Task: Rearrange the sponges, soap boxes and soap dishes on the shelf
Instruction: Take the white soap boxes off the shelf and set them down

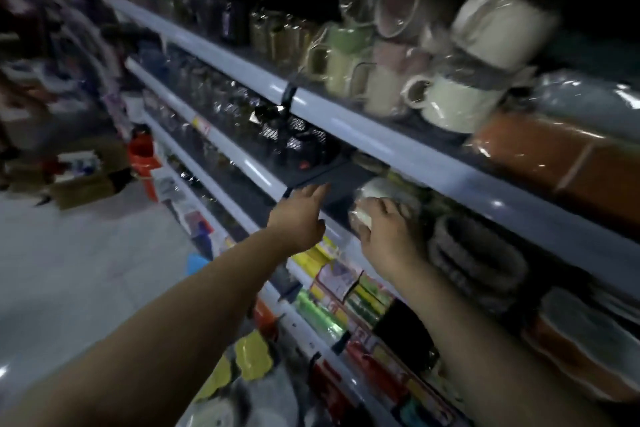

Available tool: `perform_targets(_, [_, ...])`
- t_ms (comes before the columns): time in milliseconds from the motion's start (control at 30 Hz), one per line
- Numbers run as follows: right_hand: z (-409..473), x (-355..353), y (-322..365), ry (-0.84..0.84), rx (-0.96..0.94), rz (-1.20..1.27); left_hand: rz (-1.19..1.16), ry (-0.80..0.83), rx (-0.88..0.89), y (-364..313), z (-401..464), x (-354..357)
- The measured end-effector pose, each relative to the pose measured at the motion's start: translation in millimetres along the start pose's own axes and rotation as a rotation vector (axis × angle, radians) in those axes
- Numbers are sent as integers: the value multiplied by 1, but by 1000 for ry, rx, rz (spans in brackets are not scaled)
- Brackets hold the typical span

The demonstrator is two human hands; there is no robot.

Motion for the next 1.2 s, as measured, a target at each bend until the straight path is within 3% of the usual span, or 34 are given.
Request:
perform_targets(167, [-7,-22,-58,15,150,-314,-52,110,91,-42,37,31])
perform_targets(233, [2,-22,-71,16,119,-412,-34,147,138,-49,51,47])
perform_targets(300, [14,-24,-78,31,79,-441,-37,162,178,-50,66,56])
perform_targets(500, [27,18,-109,323,173,-357,-217,335,188,-55,95,72])
perform_targets(600, [29,24,-102,288,169,-304,-322,272,178,-60,100,63])
perform_targets(800, [48,8,-55,142,76,-21,-488,18,-44,-1,70,24])
perform_targets(900, [55,24,-20,160,6,234,-506,-60,-204,51,28,19])
perform_targets(1033, [40,76,29,267,-132,345,-423,-37,-400,105,-47,45])
perform_targets(1200, [-10,178,53,507,-224,351,-315,174,-581,138,-138,128])
Point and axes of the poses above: each hand's wrist, its own z-axis towards the middle knuckle, its own x-axis out of the palm, y = z × x, the point moved 10 cm from there along z, towards the middle knuckle, and after that the axes turned 13 degrees about z, right-handed, at the moved point
